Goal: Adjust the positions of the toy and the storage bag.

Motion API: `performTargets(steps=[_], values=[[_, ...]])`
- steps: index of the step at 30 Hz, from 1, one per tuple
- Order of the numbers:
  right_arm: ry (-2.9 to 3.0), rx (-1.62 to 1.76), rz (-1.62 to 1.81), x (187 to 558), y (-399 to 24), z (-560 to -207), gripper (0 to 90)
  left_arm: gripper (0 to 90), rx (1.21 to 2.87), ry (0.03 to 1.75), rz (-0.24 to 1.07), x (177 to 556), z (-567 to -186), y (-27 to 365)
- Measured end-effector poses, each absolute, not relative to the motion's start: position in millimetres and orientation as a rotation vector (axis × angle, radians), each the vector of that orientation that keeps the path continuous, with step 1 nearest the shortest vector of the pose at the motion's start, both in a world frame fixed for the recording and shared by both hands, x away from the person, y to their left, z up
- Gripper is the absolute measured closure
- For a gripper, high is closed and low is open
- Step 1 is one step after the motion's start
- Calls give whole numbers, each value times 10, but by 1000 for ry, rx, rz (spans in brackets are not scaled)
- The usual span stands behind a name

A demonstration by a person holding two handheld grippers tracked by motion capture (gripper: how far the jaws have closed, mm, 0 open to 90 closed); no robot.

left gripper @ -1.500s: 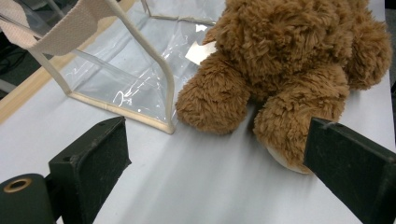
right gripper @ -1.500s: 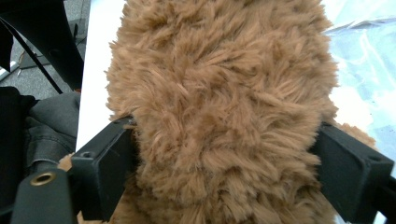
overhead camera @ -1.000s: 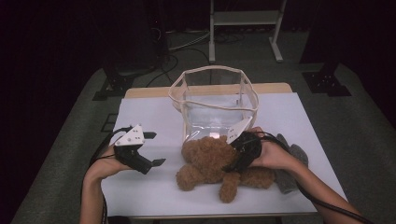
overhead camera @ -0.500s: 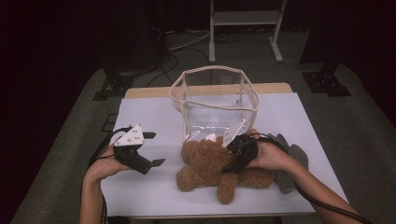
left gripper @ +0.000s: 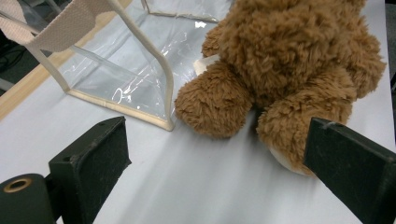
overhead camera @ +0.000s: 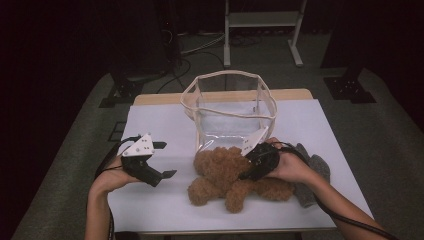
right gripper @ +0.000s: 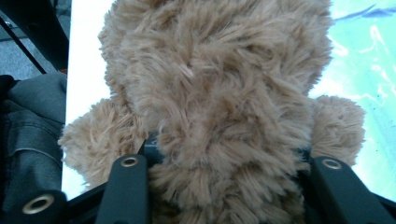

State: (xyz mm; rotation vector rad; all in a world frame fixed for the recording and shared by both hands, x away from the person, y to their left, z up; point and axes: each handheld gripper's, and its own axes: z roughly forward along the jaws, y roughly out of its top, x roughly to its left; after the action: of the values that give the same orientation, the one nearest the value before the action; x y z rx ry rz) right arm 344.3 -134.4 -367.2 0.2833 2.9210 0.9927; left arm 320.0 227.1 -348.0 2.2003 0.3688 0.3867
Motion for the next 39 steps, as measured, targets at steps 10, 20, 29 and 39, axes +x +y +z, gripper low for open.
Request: performTargets(steps=[10, 20, 29, 39], values=[[2893, 292, 1055, 3421, -1430, -3547, 562, 61, 2189, 378, 396, 3188, -3458, 2323], [2859, 271, 1095, 3371, -1496, -3371, 574, 61, 2187, 383, 396, 3183, -3453, 2345], [2840, 250, 1120, 3295, -1554, -3134, 576, 61, 2180, 387, 404, 3175, -3442, 2380], [2778, 227, 1169, 3176, -1648, -2716, 576, 61, 2186, 392, 404, 3178, -3450, 2408]])
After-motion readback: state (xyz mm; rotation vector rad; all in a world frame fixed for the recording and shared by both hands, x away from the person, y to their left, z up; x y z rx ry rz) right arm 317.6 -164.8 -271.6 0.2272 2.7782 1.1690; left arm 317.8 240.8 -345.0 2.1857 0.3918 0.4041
